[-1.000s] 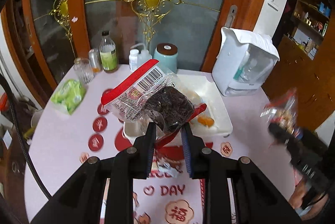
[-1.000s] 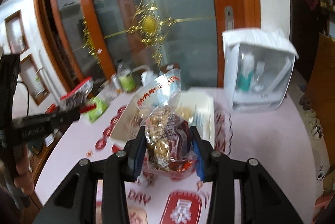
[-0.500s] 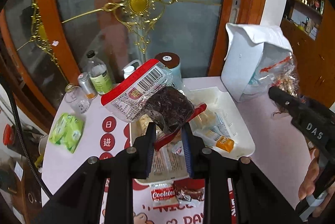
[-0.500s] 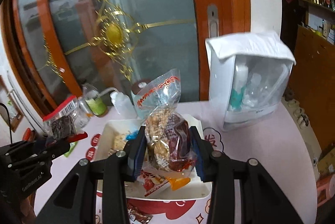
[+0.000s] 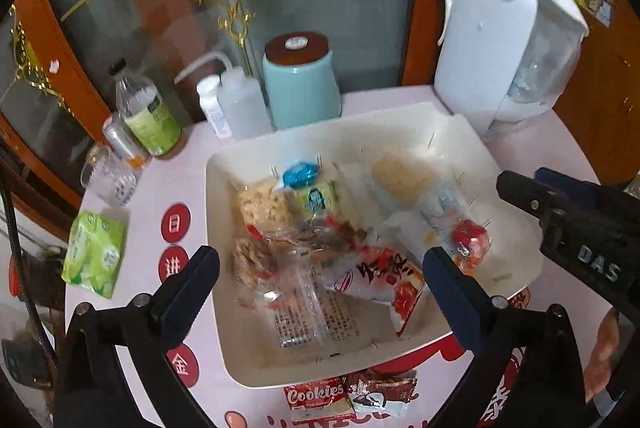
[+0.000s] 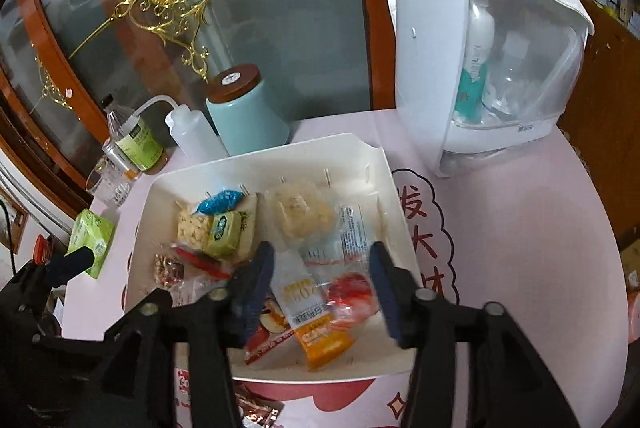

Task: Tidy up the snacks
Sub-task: 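Withdraw both tools from the tray toward the Cookies pack and chocolate bar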

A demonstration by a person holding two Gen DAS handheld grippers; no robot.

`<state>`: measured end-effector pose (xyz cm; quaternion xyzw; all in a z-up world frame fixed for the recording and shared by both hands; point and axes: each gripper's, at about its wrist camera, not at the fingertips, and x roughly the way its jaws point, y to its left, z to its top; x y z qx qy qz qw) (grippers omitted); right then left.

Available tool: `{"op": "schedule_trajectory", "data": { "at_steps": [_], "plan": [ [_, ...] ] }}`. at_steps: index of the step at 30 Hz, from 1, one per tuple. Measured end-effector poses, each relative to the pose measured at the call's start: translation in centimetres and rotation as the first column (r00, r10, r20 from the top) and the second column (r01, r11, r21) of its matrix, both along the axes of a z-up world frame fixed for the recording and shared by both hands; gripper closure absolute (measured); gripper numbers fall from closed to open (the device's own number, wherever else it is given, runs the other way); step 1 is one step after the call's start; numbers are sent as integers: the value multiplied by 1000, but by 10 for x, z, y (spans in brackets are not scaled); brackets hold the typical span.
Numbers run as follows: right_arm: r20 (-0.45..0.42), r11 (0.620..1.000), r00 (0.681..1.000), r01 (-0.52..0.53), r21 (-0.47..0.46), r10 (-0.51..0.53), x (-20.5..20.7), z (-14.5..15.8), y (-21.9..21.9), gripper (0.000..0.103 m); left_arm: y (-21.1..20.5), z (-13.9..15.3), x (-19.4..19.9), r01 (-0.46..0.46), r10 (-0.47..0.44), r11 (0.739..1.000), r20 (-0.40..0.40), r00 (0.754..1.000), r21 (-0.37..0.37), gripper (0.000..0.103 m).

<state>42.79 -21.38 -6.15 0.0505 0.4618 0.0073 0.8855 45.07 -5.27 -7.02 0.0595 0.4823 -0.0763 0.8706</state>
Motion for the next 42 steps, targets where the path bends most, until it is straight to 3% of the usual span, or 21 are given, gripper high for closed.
{"op": "schedule_trajectory", "data": {
  "at_steps": [6,16,28,42],
  "plan": [
    [9,999,999,-34,-14,34,-8,-1,4,46,8,-1,-7,-34,34,999,16,999,-10,2],
    [64,998,996,-63,-6,63,-34,9,11,46,16,25,-31,-49,50,999,52,997,-19,2],
    [136,995,985,-102,-21,104,-75,45,13,46,31,70,-68,-66,71,997,105,992,-46,2],
    [221,988,963,-157,-16,156,-135,83,9,46,52,119,-139,-122,132,991,178,975,-62,2]
  ]
}}
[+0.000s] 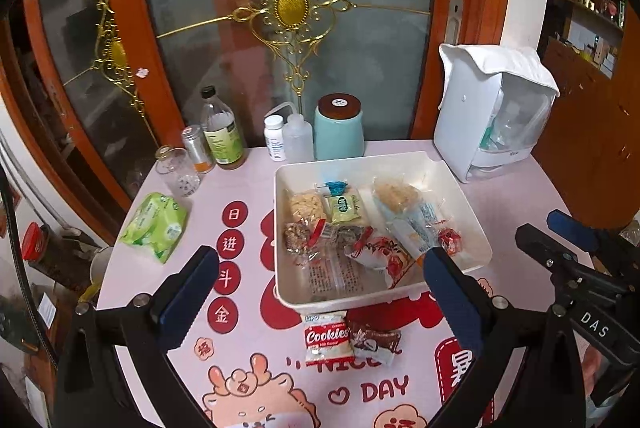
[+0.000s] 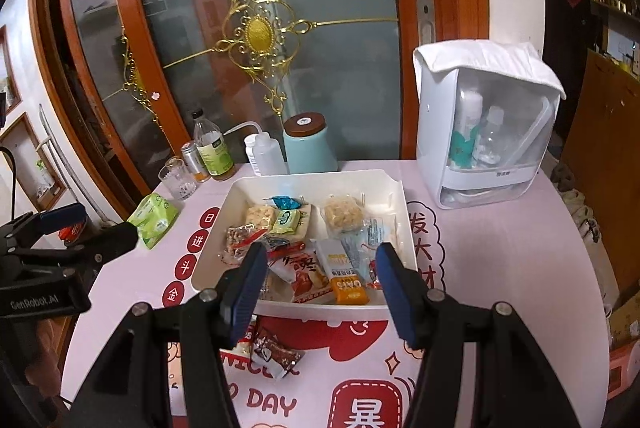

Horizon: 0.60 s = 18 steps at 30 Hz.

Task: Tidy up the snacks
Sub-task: 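Withdraw both tools from the tray toward the Cookies pack and chocolate bar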

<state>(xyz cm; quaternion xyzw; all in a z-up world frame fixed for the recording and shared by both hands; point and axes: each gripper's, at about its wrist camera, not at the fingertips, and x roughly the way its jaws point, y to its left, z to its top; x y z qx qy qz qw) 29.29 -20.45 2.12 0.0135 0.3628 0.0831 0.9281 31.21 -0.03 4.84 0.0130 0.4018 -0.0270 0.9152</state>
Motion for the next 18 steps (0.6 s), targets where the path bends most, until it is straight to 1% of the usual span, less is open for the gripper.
{"op": "schedule_trajectory", "data": {
  "at_steps": [5,8,13,16,18],
  "plan": [
    [18,1000,1000,-17,-6,17,-19,-2,-3,46,8,1,-28,-44,44,999,44,998,6,2],
    [13,1000,1000,-25,-7,25,-28,-5,-6,46,14,-5,-38,-83,83,997,50,995,1,2],
    [14,997,997,-77,-21,77,-42,-14,-2,46,21,-23,-47,-98,97,995,22,995,8,2],
    [9,991,991,-131,-24,132,-48,-25,3,46,23,-41,-48,-87,87,996,-23,996,-14,2],
    [-3,986,987,-160,-45,160,-50,-37,8,46,23,-55,-47,-72,71,997,-54,996,-30,2]
  ]
}}
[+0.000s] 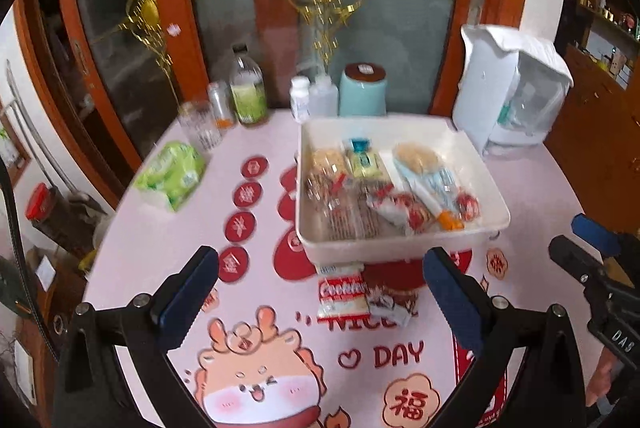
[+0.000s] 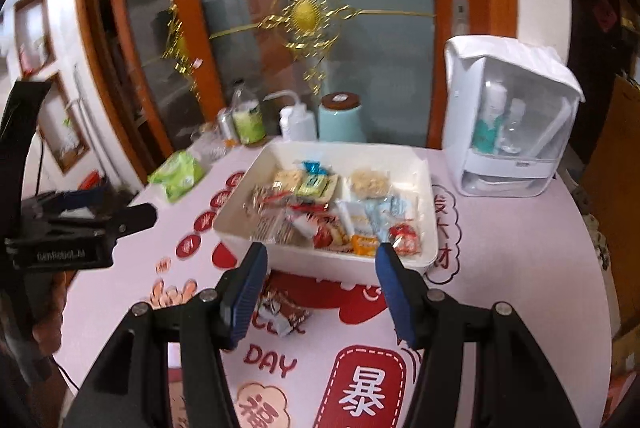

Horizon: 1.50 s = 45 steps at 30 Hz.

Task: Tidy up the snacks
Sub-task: 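Withdraw both tools from the tray toward the Cookies pack and chocolate bar, then grasp the red LIPO Cookies pack with left tool while right tool grasps the chocolate wafer bar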

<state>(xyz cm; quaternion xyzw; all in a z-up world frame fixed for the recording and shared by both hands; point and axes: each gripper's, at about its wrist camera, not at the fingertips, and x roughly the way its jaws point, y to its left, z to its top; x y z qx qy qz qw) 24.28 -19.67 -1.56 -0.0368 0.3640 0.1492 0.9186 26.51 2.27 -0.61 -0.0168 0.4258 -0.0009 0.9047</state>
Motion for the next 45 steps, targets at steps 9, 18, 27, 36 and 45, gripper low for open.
{"op": "schedule_trajectory", "data": {
  "at_steps": [9,18,27,36,45],
  "plan": [
    [-142,984,976,-172,-40,165,11,-84,24,46,-13,-78,14,81,-83,997,-141,987,-21,2],
    [-263,949,918,-315,-34,295,35,-159,42,46,-10,-163,48,58,-84,994,-313,946,-93,2],
    [-272,913,886,-404,-51,376,42,-183,62,46,-6,-209,80,-14,-28,994,-378,925,-108,2],
    [-280,896,874,-435,-87,397,54,-201,73,46,-13,-226,93,-30,-26,991,-397,918,-133,2],
    [-261,877,864,-468,-107,430,61,-202,76,46,-7,-228,94,-30,-1,997,-383,924,-77,4]
  ]
}}
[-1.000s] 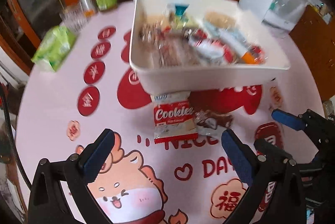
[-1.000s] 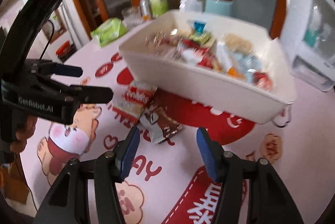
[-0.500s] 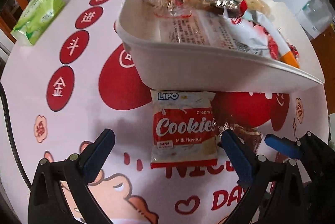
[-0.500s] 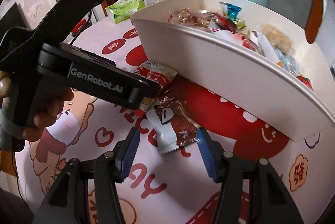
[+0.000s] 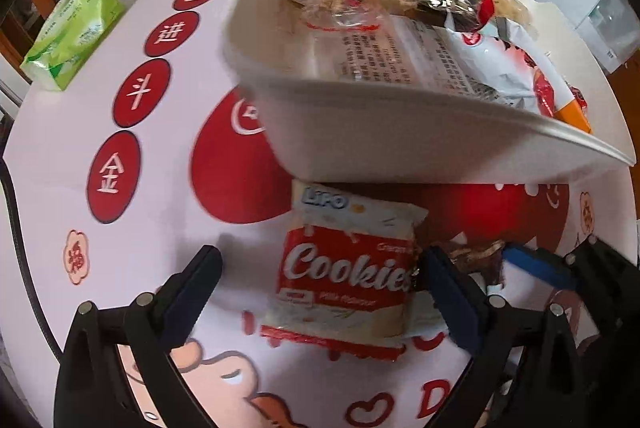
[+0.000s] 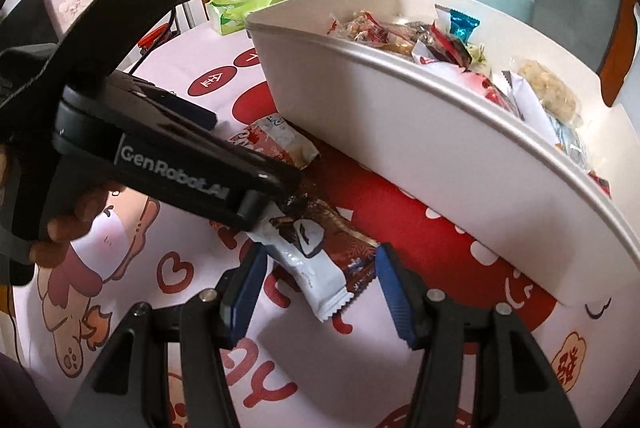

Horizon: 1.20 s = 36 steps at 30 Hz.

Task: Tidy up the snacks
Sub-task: 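Grasp the red LIPO Cookies pack with left tool while right tool grasps the chocolate wafer bar, then carry the Cookies pack and chocolate bar over the tray and open both tools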

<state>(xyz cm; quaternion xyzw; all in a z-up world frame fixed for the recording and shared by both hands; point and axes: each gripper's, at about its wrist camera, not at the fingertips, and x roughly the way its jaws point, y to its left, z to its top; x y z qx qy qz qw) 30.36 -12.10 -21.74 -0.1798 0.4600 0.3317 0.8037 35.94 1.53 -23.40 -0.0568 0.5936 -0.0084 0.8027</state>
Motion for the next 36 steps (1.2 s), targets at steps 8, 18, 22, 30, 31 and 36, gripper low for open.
{"op": "schedule_trajectory", "data": {
  "at_steps": [8,18,22,30,31,36],
  "plan": [
    [26,995,996,-86,-51,87,-2,2,10,46,23,5,-11,-15,14,1000,39,999,12,39],
    [49,964,973,-215,-155,225,-4,-2,36,46,52,9,-26,0,2,1000,71,997,-23,51],
    [39,968,976,-207,-142,214,0,-6,37,44,46,2,-25,6,-4,1000,72,997,-25,51],
    [4,986,993,-120,-119,122,1,-4,30,65,50,2,-34,5,-3,1000,68,998,-22,53],
    [3,987,993,-115,-116,116,-1,-3,29,66,50,2,-38,5,-4,1000,68,998,-25,54],
    [-17,995,998,-61,-81,60,-14,6,23,70,47,7,-50,11,-9,999,53,999,-33,56]
  ]
}}
